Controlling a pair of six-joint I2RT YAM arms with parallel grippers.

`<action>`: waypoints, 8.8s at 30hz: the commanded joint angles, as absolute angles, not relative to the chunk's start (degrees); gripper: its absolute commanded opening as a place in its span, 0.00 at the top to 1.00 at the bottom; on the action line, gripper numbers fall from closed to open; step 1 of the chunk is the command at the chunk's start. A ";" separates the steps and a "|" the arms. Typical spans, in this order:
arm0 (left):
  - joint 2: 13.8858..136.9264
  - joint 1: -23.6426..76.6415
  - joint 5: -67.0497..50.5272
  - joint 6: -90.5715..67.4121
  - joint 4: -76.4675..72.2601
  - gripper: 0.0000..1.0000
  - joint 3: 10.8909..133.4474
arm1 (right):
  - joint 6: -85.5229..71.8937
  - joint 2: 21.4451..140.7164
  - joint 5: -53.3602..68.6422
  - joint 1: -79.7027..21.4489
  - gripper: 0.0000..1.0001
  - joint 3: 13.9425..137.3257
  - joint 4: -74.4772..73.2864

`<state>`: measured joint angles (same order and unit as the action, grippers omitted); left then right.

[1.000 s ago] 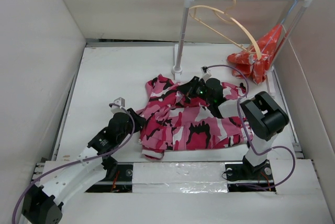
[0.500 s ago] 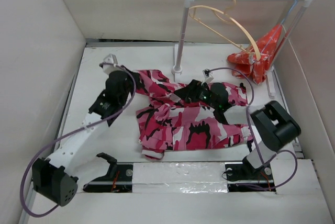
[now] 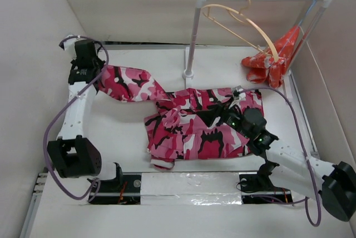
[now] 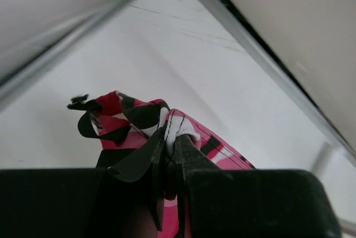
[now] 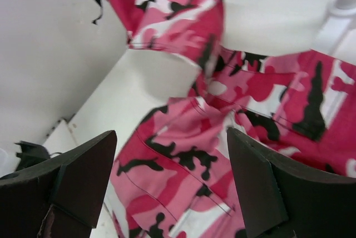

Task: Place the trousers on the hanger
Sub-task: Flatten out the trousers at the center of the board, then fold the trousers at the center of the board.

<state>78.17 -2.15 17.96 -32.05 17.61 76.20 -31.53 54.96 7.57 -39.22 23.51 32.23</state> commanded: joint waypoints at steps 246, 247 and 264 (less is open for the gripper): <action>-8.88 34.01 40.35 -23.82 12.66 1.00 45.79 | -25.66 79.92 7.85 24.78 0.06 47.31 0.18; -9.05 33.40 39.82 -23.91 12.57 1.00 45.62 | -25.75 73.80 6.78 25.31 0.07 42.76 -1.39; -12.21 32.70 38.23 -23.20 12.30 1.00 45.79 | -31.72 36.04 2.38 28.12 0.31 21.27 -25.92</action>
<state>0.19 32.91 38.17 -24.23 15.84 45.41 -29.08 38.13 4.64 27.77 20.73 -22.15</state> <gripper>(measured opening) 0.020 0.683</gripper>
